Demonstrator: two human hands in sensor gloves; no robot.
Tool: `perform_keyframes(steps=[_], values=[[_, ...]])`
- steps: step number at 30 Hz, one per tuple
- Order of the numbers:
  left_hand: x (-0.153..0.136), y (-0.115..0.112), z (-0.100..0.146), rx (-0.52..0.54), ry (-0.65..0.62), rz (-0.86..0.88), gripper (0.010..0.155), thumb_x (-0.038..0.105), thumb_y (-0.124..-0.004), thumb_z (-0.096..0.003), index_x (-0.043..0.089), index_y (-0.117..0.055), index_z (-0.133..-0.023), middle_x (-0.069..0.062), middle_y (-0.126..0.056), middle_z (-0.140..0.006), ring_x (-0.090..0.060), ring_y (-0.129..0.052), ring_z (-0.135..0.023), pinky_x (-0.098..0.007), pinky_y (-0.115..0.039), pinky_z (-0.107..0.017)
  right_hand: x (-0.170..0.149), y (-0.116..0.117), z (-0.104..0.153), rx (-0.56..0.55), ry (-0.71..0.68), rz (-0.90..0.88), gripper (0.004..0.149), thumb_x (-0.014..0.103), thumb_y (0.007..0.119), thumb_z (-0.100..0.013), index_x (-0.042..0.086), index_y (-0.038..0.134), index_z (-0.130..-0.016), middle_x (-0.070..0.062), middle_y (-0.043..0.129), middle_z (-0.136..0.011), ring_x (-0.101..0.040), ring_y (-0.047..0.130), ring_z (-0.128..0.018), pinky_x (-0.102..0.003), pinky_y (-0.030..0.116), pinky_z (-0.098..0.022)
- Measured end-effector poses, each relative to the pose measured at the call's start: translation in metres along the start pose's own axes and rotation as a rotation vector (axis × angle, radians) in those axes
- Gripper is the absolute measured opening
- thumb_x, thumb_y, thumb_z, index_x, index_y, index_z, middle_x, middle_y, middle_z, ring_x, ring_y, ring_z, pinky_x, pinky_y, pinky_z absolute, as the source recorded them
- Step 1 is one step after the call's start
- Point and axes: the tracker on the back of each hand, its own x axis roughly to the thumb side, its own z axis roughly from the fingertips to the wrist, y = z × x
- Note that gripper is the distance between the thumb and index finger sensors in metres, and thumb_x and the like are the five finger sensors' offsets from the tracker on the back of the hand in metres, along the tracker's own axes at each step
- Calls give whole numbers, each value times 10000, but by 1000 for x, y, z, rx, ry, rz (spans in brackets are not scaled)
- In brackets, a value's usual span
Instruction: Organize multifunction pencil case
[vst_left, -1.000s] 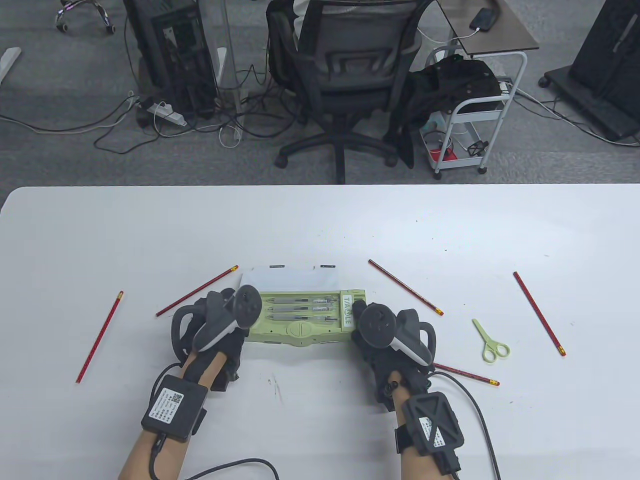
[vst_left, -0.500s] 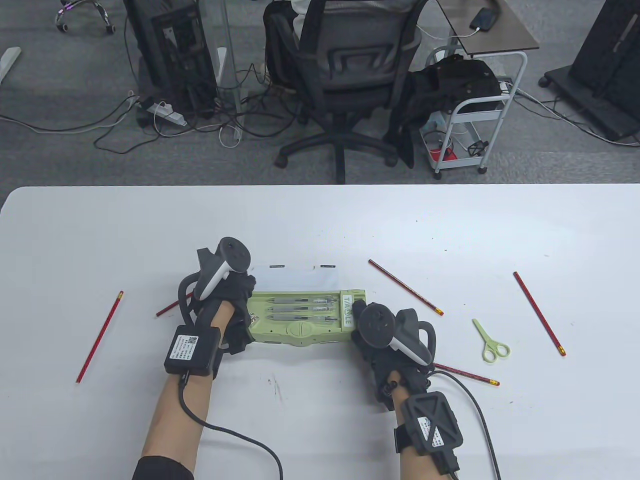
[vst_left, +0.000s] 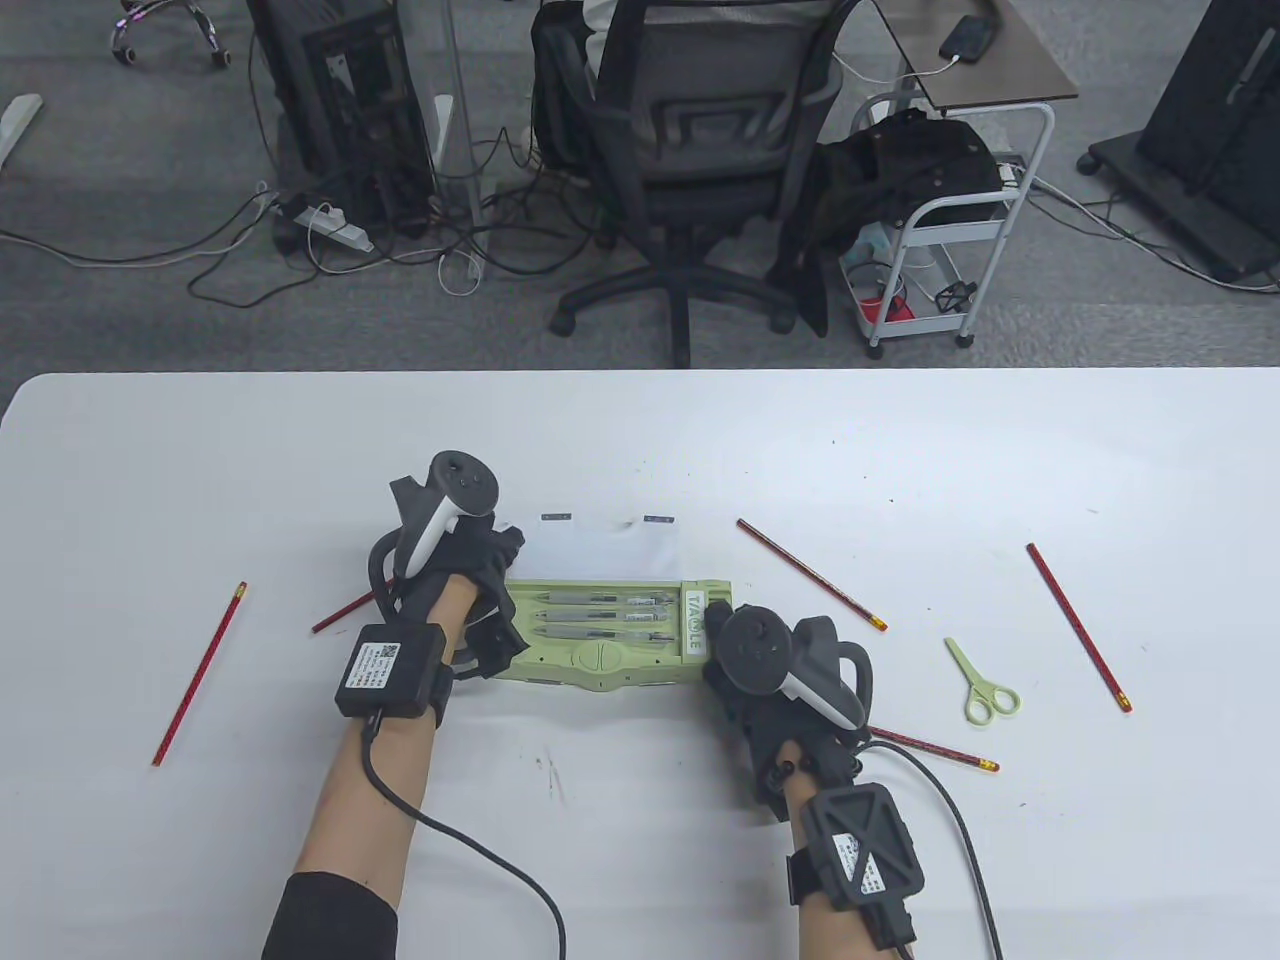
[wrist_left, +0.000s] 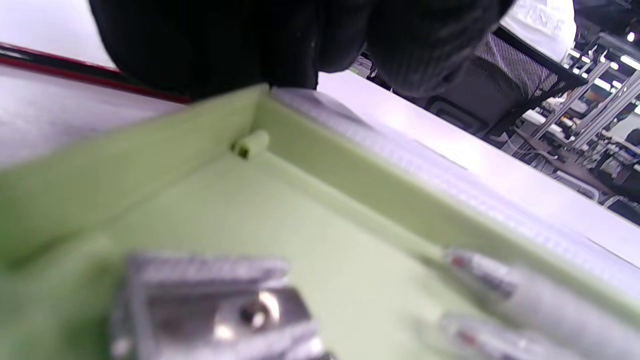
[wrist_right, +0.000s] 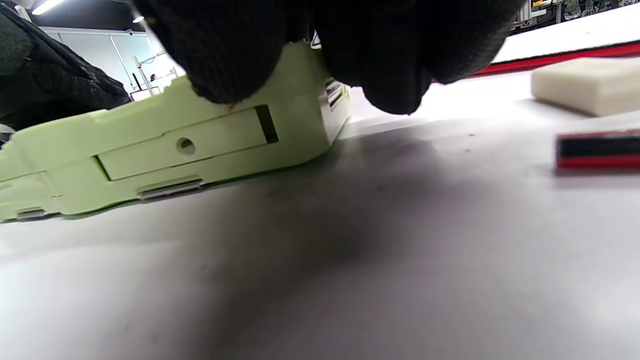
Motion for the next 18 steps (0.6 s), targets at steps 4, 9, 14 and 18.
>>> perform_keyframes(steps=[4,9,14,18], values=[[-8,6,5,0,-43,123,787,418,-781,-517,57,-446,-1130,-172,-832,-979,-375,-901,-807,-629,-733,-615,-1,0,0,-7,6,-17,639,322,787,-498,112,566,-1060,-275,633,-1047,-441,831,-884,-546,727,-656],[-17,16,21,68,-169,120,688,534,-722,-480,211,-630,-1081,-127,-889,-936,-374,-925,-783,-639,-736,-607,-1,-1,-1,-11,8,-18,642,332,795,-496,112,575,-1058,-276,629,-1050,-439,834,-882,-545,729,-655],[-27,27,44,62,-258,170,687,603,-675,-443,192,-788,-982,-130,-916,-966,-429,-910,-845,-674,-703,-629,-2,0,0,-33,8,-29,647,348,804,-490,111,588,-1053,-274,654,-1037,-435,849,-871,-541,740,-649],[-35,27,65,34,-337,124,715,633,-670,-419,190,-811,-963,-140,-904,-1001,-440,-895,-879,-712,-662,-645,-2,-1,0,-31,8,-28,648,354,807,-489,114,593,-1051,-273,661,-1034,-432,856,-868,-539,746,-647]])
